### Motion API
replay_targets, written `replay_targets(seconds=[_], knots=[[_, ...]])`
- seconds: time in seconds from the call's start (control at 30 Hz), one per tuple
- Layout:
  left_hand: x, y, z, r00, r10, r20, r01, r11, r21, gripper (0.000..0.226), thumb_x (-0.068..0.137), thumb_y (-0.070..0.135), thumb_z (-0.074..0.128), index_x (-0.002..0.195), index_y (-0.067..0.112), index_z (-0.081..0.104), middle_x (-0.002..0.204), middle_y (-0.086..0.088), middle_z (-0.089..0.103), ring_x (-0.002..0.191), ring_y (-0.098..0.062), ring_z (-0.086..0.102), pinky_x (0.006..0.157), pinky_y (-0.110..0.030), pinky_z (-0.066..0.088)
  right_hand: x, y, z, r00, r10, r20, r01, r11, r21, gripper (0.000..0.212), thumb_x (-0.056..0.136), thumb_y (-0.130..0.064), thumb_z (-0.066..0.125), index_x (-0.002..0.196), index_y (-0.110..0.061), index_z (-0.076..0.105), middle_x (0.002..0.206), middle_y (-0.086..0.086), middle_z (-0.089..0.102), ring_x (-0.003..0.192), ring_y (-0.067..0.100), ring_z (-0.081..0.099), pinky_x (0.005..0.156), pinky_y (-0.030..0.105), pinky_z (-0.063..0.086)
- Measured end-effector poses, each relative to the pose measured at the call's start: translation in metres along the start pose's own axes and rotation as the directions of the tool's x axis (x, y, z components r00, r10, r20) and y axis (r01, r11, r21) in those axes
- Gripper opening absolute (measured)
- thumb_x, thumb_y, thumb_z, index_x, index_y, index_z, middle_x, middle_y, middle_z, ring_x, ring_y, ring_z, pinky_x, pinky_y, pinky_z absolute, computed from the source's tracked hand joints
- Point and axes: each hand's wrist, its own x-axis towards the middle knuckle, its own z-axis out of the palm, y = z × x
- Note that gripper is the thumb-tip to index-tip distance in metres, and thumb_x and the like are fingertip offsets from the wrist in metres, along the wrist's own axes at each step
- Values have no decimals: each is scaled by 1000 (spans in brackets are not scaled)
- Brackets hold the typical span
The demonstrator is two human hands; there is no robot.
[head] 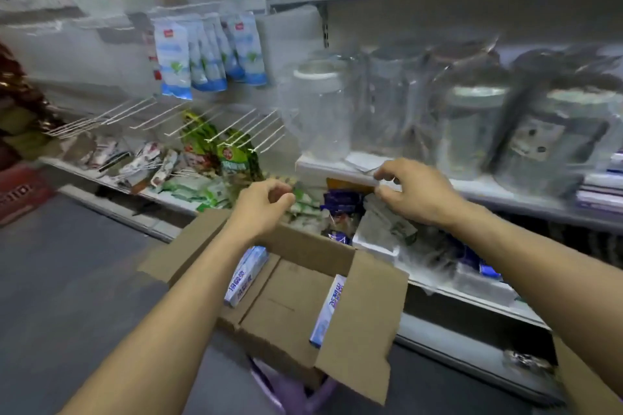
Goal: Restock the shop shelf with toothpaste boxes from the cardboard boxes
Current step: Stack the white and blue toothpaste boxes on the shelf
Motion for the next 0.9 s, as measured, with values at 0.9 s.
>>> replay_targets(seconds=[0.9], knots=[[124,-378,59,707,-612,356,669,741,-55,38,94,21,58,129,7,53,119,-5,62,107,-23,60,96,-32,46,132,-120,405,664,194,723,-642,644,416,29,85,0,62,63,-20,61,72,-4,63,72,3,54,72,18,44]])
